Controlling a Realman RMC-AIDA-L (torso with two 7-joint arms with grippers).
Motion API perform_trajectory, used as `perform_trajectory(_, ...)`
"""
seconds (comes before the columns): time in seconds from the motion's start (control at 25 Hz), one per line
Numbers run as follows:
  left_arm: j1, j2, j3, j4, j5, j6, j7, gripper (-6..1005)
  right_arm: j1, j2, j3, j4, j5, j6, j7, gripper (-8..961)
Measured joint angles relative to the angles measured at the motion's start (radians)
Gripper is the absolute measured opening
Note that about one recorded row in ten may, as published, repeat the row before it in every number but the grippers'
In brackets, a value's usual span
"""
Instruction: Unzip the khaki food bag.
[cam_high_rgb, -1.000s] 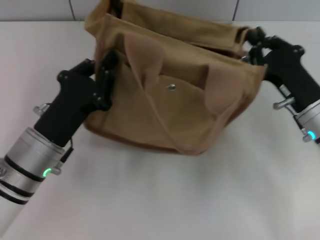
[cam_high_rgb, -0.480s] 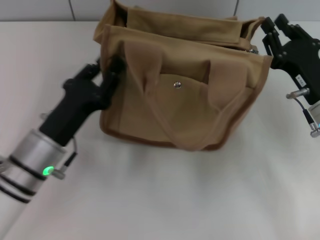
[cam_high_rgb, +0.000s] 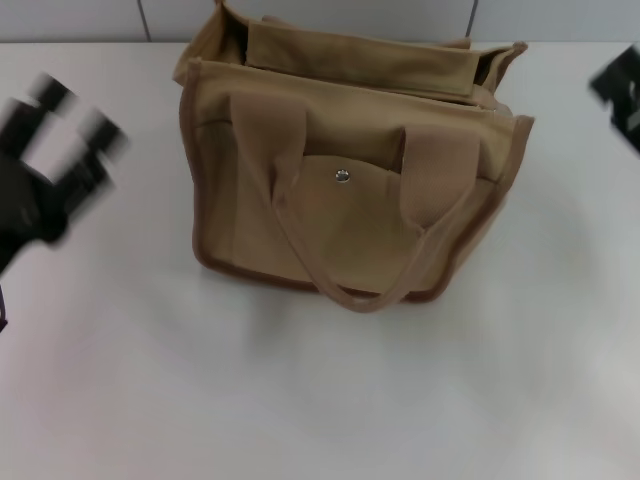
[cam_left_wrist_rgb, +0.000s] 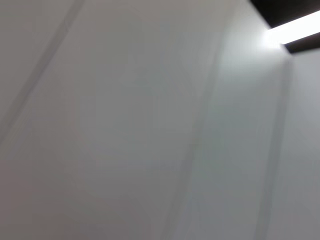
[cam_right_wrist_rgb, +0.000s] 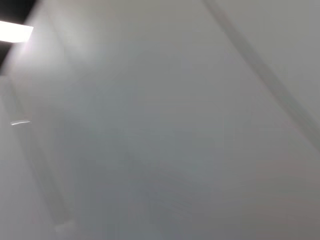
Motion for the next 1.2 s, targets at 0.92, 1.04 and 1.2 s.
perform_trajectory(0.92,-0.049,0.108,0.456,0.330,0.176,0.085,-0.342,855,0.007,0.006,-0.656,-0.201,-0.057,-0.169,-0.066,784)
perform_trajectory(1.04,-0.053,0.105,0.458,0.330,0.177,0.082,-0.343,855,0.007,0.006,-0.656,-0.200,-0.055,-0.168,-0.068,784)
perform_trajectory(1.2,-0.054,0.102,0.459,0.330,0.178,0.081,-0.342,855,0.007,0.007,-0.656,-0.198,-0.054,-0.168,-0.069,784)
